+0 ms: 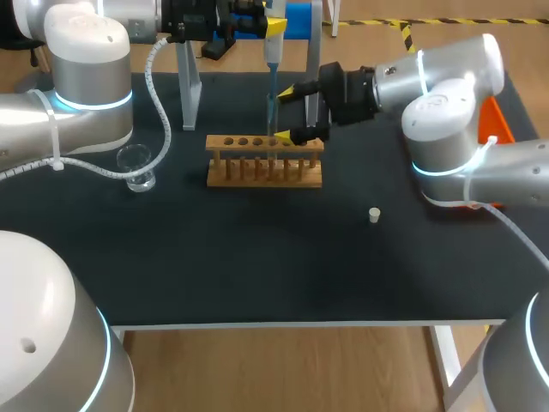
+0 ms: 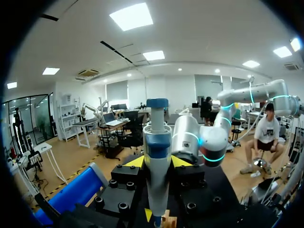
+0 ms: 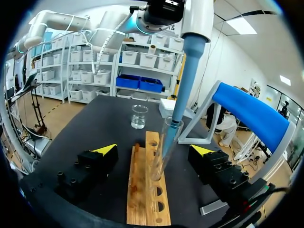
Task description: Invert the test tube, pick up the pipette, mount the tip to pipette, aspirate from beaker and dispense into the tube, eject the tip, return the pipette, and cap with the stopper.
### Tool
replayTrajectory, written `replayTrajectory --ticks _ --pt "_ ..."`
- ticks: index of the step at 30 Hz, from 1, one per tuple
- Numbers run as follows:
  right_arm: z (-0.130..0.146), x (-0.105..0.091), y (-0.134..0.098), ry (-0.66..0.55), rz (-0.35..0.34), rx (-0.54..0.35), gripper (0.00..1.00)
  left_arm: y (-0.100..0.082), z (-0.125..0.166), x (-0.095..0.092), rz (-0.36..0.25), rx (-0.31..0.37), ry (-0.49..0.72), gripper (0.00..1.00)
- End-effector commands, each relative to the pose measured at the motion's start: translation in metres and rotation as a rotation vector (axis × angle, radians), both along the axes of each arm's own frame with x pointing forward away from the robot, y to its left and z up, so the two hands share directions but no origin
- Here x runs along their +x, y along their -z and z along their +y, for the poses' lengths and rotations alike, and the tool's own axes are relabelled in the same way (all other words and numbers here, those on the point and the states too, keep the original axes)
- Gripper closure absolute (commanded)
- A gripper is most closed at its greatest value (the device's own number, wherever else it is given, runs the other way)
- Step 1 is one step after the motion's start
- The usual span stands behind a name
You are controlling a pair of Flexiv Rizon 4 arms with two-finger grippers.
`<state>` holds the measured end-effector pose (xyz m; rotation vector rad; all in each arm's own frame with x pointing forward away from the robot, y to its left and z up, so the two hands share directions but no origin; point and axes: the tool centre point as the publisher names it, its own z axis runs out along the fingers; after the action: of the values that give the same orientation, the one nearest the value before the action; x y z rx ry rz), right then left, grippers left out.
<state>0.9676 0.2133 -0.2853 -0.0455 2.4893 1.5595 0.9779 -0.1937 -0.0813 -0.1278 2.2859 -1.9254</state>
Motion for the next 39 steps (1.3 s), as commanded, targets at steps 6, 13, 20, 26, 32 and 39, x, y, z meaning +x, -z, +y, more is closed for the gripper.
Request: replayTrajectory --ticks 6,13,20,26,32,39 --pt "0.0 0.0 0.0 0.0 0.0 0.0 0.0 0.0 0.0 0.0 0.0 0.0 -0.002 1.0" --pt "0.0 0.0 0.0 0.0 0.0 0.0 0.0 0.0 0.0 0.0 0.0 0.0 -0.002 1.0" --pt "0.0 0.0 0.0 0.0 0.0 0.0 0.0 -0.002 -0.001 -0.001 -0.003 0.003 -0.002 1.0" --pt "0.0 0.0 0.0 0.0 0.0 0.0 0.0 -0.009 -0.002 -0.006 -0.017 0.018 -0.007 1.0" --pt "0.0 0.0 0.0 0.0 0.0 0.0 0.0 -0.015 -0.003 -0.009 -0.03 0.025 -0.01 1.0" --pt "0.0 0.0 0.0 0.0 0.0 0.0 0.0 -0.024 -0.005 -0.01 -0.046 0.033 -0.011 1.0"
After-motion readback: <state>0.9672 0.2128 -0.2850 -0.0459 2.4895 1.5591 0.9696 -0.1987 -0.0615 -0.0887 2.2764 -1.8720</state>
